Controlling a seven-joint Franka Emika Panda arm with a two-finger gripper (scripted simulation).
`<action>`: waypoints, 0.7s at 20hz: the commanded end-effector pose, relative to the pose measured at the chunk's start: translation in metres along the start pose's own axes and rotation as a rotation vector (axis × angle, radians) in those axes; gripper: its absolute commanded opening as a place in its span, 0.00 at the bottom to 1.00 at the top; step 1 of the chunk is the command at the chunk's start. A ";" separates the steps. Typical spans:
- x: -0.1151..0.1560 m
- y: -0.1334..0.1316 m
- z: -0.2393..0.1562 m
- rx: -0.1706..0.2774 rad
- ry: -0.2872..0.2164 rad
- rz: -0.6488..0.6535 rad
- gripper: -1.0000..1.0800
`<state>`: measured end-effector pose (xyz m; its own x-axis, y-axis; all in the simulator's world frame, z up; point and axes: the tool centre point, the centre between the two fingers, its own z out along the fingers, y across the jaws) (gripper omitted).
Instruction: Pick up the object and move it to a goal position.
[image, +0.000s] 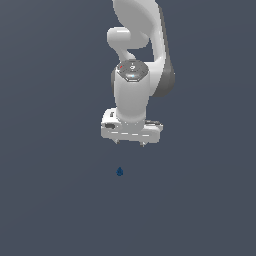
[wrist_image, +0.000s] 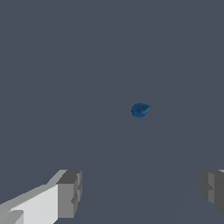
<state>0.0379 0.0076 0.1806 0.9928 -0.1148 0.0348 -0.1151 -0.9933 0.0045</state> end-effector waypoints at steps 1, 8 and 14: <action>0.008 0.005 0.010 0.002 -0.005 0.066 0.96; 0.031 0.020 0.047 0.003 -0.021 0.289 0.96; 0.045 0.031 0.072 -0.001 -0.030 0.432 0.96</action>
<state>0.0779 -0.0264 0.1162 0.8712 -0.4908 0.0060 -0.4908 -0.8713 -0.0037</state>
